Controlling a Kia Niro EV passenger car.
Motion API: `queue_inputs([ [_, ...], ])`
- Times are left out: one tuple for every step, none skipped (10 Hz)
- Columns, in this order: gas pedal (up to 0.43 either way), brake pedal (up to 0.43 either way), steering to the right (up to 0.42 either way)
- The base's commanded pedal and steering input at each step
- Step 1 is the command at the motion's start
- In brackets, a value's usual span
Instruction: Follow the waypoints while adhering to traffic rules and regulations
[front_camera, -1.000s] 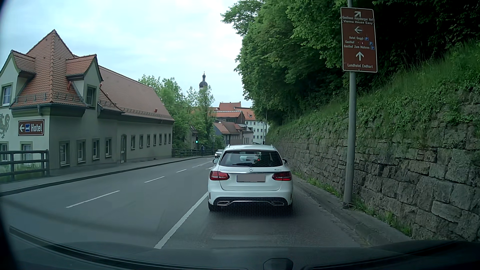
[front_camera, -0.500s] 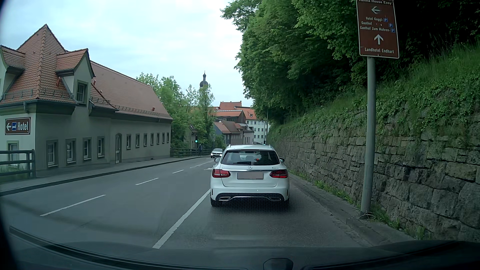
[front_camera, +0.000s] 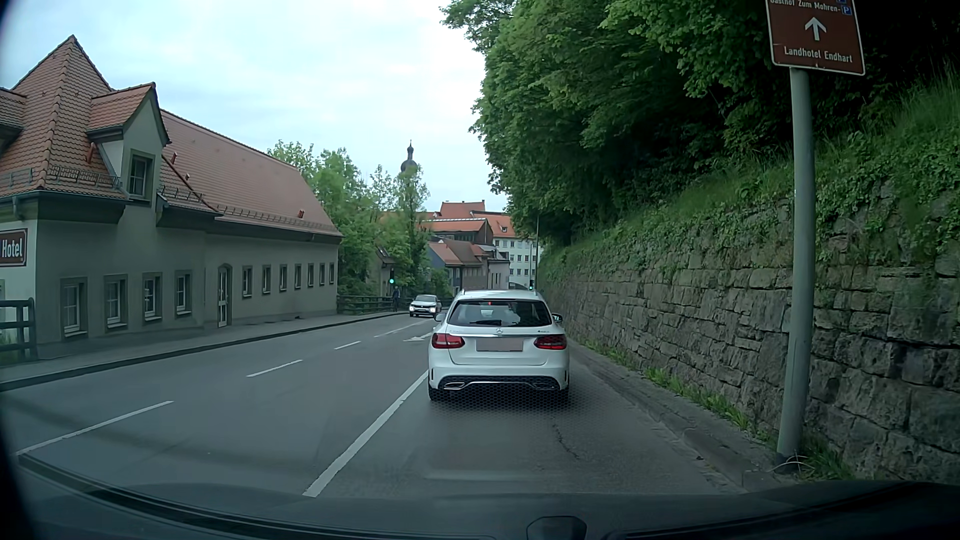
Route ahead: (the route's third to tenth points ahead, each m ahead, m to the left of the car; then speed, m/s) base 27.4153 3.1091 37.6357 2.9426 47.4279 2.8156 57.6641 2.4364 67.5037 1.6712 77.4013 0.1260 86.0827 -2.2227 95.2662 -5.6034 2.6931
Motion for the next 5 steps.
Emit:
queue_inputs([
  [0.0,0.0,-0.009],
  [0.0,0.0,-0.009],
  [0.0,0.0,-0.009],
  [0.008,0.0,-0.009],
  [0.047,0.0,-0.009],
])
